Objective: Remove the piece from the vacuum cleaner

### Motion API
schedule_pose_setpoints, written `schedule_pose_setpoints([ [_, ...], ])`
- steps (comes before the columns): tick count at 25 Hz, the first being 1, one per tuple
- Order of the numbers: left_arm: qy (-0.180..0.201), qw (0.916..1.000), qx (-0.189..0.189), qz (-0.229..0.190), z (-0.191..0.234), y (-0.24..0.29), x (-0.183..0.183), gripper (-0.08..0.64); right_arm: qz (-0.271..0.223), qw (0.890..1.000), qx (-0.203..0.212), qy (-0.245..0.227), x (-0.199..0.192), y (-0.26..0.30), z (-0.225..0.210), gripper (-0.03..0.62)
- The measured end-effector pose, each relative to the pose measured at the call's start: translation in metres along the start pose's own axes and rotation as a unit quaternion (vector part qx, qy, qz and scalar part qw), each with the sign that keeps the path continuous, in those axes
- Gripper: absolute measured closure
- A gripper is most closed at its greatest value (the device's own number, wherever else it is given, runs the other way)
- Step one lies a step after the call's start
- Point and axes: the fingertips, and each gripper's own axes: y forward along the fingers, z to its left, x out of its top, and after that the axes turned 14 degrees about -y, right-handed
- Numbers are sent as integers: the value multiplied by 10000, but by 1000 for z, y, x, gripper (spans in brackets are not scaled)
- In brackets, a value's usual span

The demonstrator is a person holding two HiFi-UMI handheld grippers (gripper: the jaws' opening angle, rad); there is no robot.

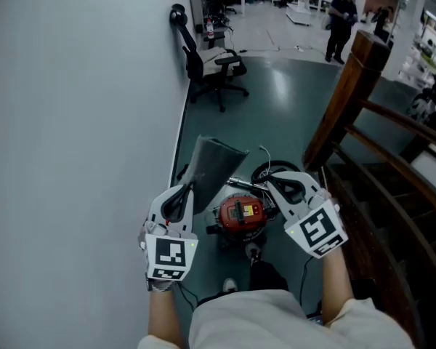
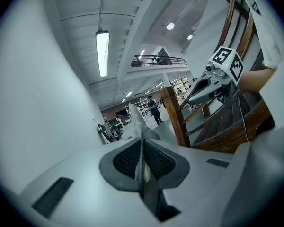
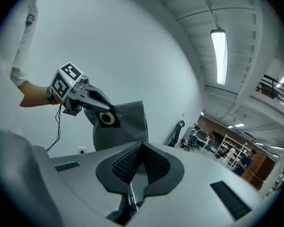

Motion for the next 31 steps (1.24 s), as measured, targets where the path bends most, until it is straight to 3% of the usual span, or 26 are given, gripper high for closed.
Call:
schedule_pose_setpoints([
  [4,213,9997,32,-145,-2,-8,22,532,-136,9998,-163,-49,16,-8,-11,563],
  [10,218,9995,32,-225,2,-15,38,531,-138,9994,-273,-160,25,-9,-17,565],
  [31,130,9998,-1,-164,0,-7,33,531,-65,9993,-342,-152,12,-7,-21,565],
])
